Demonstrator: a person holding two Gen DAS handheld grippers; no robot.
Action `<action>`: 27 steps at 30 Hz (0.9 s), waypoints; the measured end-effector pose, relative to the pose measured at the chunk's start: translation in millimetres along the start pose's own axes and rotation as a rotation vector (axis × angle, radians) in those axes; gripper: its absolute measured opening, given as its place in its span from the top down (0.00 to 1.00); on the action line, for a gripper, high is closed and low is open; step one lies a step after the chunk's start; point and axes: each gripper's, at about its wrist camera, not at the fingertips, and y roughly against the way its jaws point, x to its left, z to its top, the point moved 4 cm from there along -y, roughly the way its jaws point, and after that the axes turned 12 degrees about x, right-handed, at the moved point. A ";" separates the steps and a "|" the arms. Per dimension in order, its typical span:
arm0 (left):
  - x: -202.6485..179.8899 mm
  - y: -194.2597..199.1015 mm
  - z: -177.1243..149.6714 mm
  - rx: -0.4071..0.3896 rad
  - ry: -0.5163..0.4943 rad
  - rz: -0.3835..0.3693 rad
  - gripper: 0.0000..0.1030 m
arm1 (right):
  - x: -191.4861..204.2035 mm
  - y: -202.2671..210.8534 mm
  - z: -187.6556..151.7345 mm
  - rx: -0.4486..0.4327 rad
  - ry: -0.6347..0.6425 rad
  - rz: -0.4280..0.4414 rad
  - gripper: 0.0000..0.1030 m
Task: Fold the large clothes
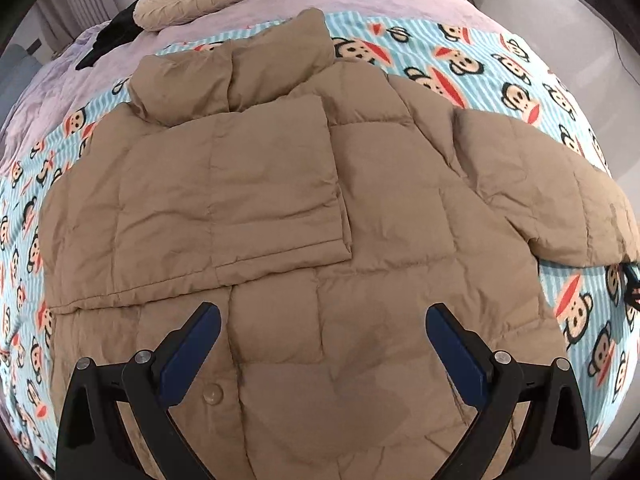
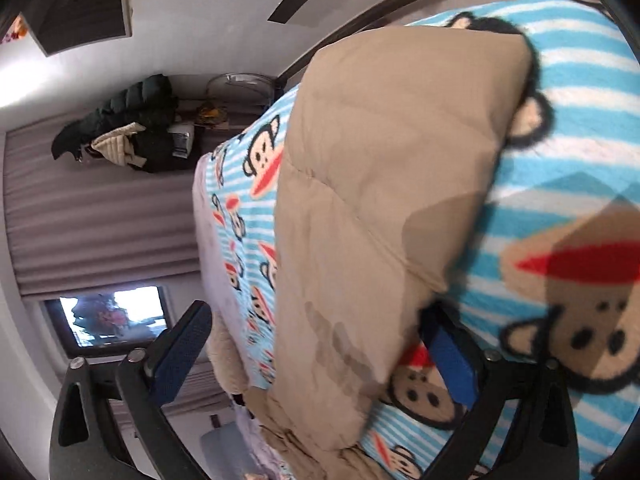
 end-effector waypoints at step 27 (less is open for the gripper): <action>210.2 54.1 -15.4 -0.184 0.298 0.093 0.00 | 214.2 -205.3 -341.8 0.447 1.298 -0.310 0.94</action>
